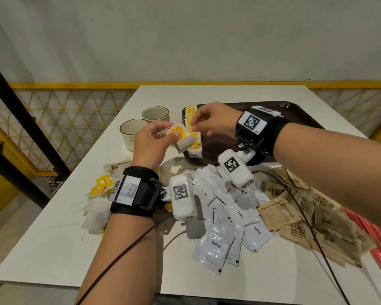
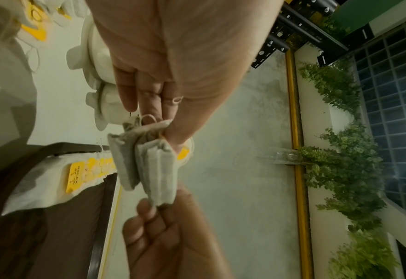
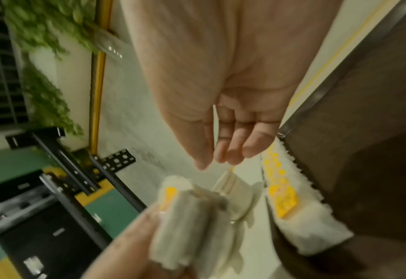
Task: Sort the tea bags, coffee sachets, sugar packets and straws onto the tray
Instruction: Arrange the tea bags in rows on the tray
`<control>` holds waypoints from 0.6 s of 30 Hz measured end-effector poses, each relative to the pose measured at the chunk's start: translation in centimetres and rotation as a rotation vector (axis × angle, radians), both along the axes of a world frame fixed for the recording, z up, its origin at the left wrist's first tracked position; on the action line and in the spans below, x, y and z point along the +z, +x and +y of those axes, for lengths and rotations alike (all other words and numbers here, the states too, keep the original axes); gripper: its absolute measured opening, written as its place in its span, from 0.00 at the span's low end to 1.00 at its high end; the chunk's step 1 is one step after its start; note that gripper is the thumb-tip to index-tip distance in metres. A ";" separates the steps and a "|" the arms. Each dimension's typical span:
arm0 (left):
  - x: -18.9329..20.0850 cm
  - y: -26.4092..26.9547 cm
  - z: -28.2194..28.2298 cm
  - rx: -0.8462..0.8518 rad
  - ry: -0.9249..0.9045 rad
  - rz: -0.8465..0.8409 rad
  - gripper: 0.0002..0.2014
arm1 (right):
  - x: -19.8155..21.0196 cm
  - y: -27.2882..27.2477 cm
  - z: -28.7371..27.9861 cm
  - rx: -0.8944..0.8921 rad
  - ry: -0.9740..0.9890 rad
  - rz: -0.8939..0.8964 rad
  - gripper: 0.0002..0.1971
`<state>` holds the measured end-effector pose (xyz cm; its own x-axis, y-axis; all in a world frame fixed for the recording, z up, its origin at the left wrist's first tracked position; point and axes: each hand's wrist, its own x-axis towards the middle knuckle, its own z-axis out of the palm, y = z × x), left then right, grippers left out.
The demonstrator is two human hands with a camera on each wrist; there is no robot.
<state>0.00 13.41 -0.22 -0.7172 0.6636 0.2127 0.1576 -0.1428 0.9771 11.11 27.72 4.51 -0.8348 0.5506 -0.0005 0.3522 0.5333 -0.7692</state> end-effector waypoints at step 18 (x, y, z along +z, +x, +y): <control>0.0 1.0 0.2 -0.117 0.051 -0.106 0.13 | 0.9 1.7 -1.3 -0.022 -0.455 0.101 0.08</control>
<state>0.98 13.56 -0.24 -0.6561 0.7339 0.1758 0.0336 -0.2043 0.9783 12.84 26.38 5.45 -0.8311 0.5309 -0.1655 0.2709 0.1266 -0.9542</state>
